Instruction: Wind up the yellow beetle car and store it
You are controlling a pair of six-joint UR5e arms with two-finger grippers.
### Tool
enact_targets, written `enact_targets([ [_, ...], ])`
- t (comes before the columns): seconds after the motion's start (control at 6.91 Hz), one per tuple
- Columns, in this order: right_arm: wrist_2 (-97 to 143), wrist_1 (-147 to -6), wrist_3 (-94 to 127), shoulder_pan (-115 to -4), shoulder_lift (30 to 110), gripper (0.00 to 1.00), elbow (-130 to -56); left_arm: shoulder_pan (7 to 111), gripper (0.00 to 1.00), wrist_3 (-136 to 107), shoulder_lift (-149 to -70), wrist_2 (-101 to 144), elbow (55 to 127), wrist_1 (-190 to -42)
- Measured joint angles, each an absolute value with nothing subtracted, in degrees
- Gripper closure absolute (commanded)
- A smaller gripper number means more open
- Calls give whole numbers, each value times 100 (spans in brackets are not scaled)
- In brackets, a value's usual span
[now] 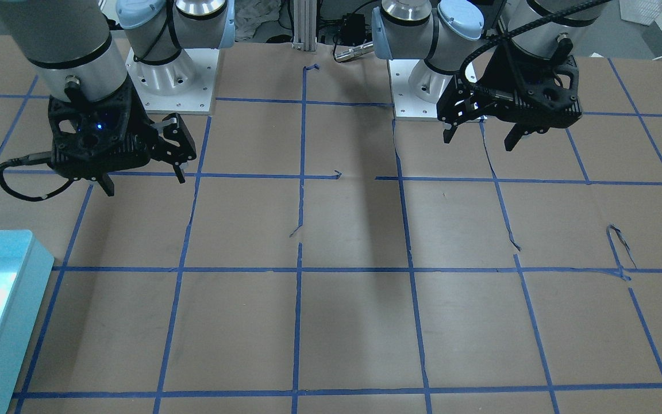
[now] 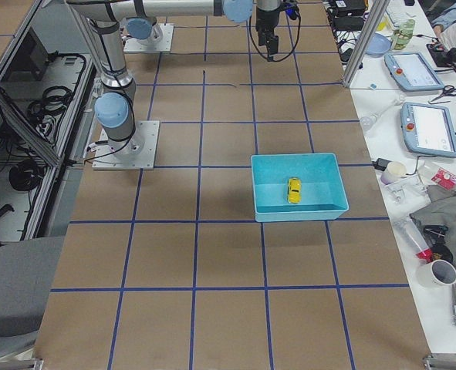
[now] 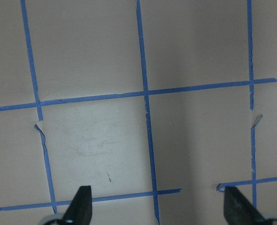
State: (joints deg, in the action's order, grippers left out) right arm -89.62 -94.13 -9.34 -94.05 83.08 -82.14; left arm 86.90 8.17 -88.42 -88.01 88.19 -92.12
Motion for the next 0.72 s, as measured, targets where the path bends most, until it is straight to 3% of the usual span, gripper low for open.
enact_targets([
  [0.72, -8974, -9194, -289, -9391, 8572, 0, -8234, 8676, 0, 843, -8850, -8825, 8832, -9207],
])
